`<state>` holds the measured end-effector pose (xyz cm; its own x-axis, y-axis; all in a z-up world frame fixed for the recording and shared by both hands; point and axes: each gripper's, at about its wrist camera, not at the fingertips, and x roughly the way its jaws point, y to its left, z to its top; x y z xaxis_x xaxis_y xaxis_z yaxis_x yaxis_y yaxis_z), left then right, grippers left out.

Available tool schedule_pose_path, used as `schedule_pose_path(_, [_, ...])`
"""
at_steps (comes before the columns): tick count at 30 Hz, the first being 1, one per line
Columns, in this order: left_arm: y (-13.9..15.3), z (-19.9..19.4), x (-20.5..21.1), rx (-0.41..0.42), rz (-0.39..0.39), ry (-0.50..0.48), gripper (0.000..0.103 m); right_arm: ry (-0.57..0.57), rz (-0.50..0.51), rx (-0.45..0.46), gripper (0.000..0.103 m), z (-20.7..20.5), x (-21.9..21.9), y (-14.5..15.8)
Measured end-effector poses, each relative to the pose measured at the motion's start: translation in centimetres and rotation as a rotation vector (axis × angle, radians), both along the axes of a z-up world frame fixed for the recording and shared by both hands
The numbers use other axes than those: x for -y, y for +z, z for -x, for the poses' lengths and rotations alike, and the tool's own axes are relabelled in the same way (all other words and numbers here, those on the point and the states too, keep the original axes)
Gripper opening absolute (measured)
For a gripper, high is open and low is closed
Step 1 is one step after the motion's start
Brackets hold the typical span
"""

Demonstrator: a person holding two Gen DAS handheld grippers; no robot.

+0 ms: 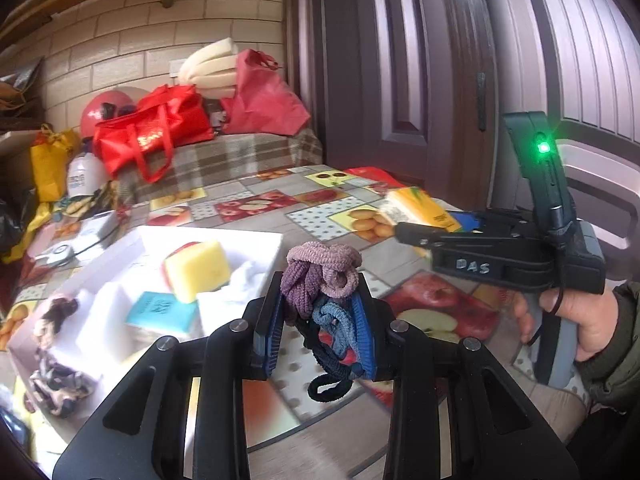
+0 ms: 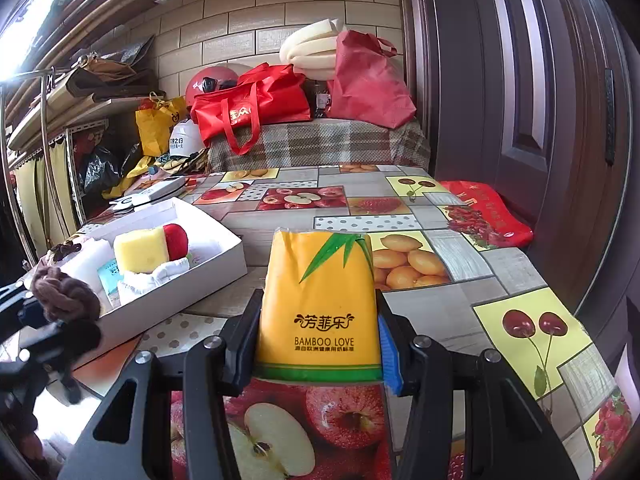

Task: Organize soft objects
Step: 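Carry the hair ties and yellow tissue pack over the white box with both grippers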

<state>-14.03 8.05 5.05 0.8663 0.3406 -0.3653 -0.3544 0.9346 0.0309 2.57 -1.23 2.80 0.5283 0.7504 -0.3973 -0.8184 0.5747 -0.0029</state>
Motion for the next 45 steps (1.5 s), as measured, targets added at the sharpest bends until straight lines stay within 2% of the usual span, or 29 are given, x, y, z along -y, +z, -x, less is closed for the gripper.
schedule_pose_path(13, [0.0, 6.7, -4.4, 0.048, -0.056, 0.24, 0.031, 0.043, -0.004, 0.01, 0.05, 1.6, -1.1, 0.0])
schedule_pose_path(15, [-0.2, 7.4, -5.3, 0.053, -0.034, 0.265, 0.031, 0.055, -0.001, 0.016, 0.05, 2.0, -1.5, 0.0])
schedule_pose_path(20, [-0.8, 9.0, -8.9, 0.079, 0.122, 0.335, 0.031, 0.083, 0.001, 0.032, 0.05, 3.1, -2.2, 0.1])
schedule_pose_path(26, [-1.0, 10.6, -10.4, 0.068, 0.113, 0.414, 0.031, 0.126, 0.004, 0.042, 0.05, 4.3, -3.2, 0.0])
schedule_pose_path(31, [-1.5, 11.0, -11.9, 0.053, 0.159, 0.433, 0.031, 0.172, 0.008, 0.054, 0.05, 5.7, -4.3, 0.0])
schedule_pose_path(38, [-1.5, 9.9, -11.6, 0.017, 0.11, 0.418, 0.031, 0.249, 0.028, 0.12, 0.05, 8.6, -6.5, -0.2])
schedule_pose_path(45, [-1.8, 9.4, -13.4, -0.003, 0.152, 0.436, 0.031, 0.309, 0.039, 0.154, 0.05, 10.4, -8.2, -0.3])
